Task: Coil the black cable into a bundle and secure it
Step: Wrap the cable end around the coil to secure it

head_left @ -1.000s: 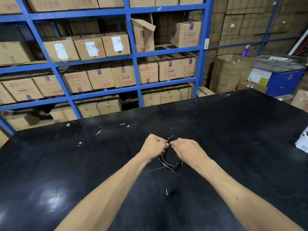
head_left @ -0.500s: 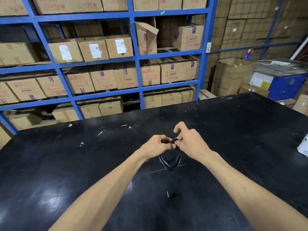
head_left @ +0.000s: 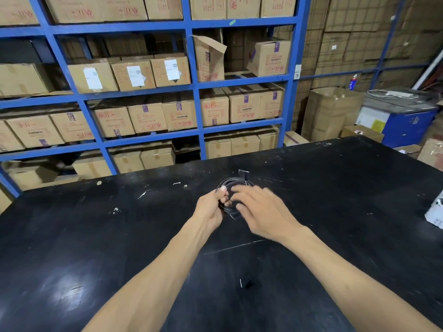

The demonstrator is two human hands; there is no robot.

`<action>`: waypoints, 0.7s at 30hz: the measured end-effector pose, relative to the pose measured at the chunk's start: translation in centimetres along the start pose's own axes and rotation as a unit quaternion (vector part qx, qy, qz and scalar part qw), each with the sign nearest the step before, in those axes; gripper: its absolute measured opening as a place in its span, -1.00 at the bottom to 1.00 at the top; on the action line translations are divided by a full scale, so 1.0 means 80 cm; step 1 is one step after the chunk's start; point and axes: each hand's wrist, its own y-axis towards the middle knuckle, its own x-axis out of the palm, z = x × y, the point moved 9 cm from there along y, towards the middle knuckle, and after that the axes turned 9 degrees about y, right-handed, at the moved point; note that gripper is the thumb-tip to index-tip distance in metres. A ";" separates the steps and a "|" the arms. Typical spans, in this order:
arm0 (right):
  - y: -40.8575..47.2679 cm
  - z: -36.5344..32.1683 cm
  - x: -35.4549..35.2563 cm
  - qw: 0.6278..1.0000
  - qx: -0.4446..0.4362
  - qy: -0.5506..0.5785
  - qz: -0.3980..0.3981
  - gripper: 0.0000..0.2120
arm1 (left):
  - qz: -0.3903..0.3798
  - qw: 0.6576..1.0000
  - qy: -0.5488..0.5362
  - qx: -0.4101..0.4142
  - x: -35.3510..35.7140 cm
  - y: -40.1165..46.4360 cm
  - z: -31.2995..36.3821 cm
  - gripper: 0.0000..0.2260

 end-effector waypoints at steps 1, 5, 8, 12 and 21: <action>-0.006 0.001 0.011 0.999 0.007 0.026 -0.030 -0.70 | 0.008 1.000 -0.019 -0.022 -0.001 0.000 0.002 -0.81; -0.015 0.019 0.035 0.997 0.023 -0.032 -0.064 -0.50 | 0.063 0.986 -0.133 -0.081 -0.002 -0.001 0.005 -0.79; -0.010 0.010 0.032 0.995 -0.013 -0.094 -0.014 -0.58 | 0.092 0.978 -0.165 -0.087 0.002 -0.001 0.009 -0.75; -0.004 0.013 0.016 0.998 0.007 -0.057 0.037 -0.79 | 0.091 0.981 -0.128 -0.111 0.005 -0.013 0.015 -0.85; 0.003 0.079 0.001 0.940 0.255 0.225 -0.015 -0.76 | -0.033 0.724 0.588 0.360 0.028 -0.074 0.085 -0.55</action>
